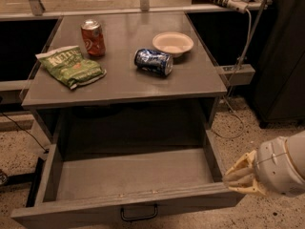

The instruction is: Close top drawer

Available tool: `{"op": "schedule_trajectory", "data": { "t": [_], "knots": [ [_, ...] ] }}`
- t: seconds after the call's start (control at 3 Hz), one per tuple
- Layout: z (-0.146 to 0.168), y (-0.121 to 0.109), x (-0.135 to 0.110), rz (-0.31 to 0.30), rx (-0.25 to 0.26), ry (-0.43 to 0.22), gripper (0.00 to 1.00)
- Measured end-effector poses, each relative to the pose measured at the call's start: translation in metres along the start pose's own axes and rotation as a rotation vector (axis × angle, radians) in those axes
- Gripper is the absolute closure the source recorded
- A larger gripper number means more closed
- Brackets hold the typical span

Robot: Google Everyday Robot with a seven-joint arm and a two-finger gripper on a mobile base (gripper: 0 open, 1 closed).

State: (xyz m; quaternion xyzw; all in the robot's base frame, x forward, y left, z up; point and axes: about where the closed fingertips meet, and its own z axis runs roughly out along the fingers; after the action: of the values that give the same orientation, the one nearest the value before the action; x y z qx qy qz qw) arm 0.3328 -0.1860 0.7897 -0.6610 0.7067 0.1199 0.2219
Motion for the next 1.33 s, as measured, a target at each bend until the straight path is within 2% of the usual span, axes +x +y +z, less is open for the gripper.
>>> {"op": "schedule_trajectory", "data": {
  "t": [0.33,0.67,1.0,1.33],
  "knots": [
    [0.000,0.000,0.000,0.000,0.000,0.000,1.00],
    [0.020,0.006,0.006,0.025,0.001,-0.034,1.00],
    [0.068,0.015,0.014,0.072,-0.014,-0.116,1.00],
    [0.106,0.017,0.013,0.093,-0.027,-0.182,1.00]
  ]
}}
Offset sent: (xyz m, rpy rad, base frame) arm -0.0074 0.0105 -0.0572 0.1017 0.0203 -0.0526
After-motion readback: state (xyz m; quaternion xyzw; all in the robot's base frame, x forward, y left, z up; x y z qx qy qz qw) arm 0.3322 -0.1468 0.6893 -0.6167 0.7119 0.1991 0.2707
